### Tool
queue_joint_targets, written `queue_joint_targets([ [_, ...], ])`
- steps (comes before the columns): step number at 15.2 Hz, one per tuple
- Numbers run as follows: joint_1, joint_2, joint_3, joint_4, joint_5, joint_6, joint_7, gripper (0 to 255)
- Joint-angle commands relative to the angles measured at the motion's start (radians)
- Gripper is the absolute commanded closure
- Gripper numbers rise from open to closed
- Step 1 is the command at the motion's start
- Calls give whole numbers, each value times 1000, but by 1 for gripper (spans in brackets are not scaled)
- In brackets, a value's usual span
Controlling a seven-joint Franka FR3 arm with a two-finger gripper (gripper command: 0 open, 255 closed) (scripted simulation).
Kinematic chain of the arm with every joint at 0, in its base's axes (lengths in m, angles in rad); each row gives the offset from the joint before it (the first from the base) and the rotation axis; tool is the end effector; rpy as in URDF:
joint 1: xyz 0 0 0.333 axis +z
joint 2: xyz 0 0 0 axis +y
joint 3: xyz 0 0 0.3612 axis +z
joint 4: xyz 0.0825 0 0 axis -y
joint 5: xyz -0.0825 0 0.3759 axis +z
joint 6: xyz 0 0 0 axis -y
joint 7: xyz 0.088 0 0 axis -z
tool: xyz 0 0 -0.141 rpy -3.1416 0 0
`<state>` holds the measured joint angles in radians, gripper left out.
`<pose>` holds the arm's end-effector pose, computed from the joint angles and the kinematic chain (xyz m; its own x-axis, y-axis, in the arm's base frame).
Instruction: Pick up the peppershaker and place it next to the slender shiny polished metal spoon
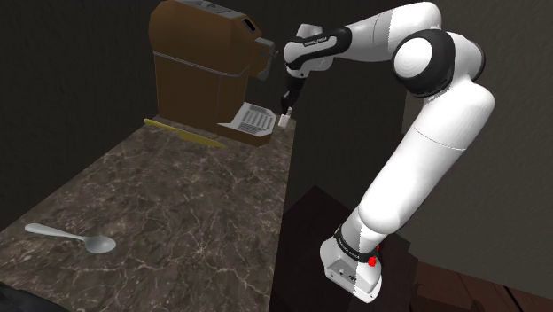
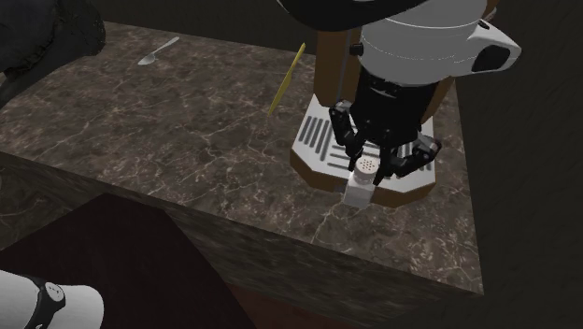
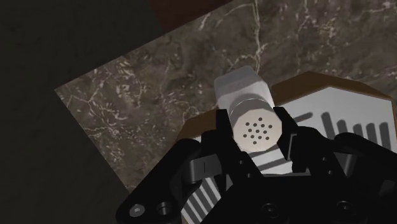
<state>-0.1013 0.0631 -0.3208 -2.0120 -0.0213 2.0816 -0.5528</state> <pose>0.5136 -0.2298 0.4403 0.9899 0.1410 -0.0122 0.1414 -0.9892 0.0378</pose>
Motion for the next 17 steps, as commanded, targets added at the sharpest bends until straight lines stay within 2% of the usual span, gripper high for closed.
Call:
queue_joint_targets([
  [1, 1, -9, 1, 17, -3, -26, 3, 255],
  [17, 5, -53, 2, 184, -15, -234, 6, 255],
])
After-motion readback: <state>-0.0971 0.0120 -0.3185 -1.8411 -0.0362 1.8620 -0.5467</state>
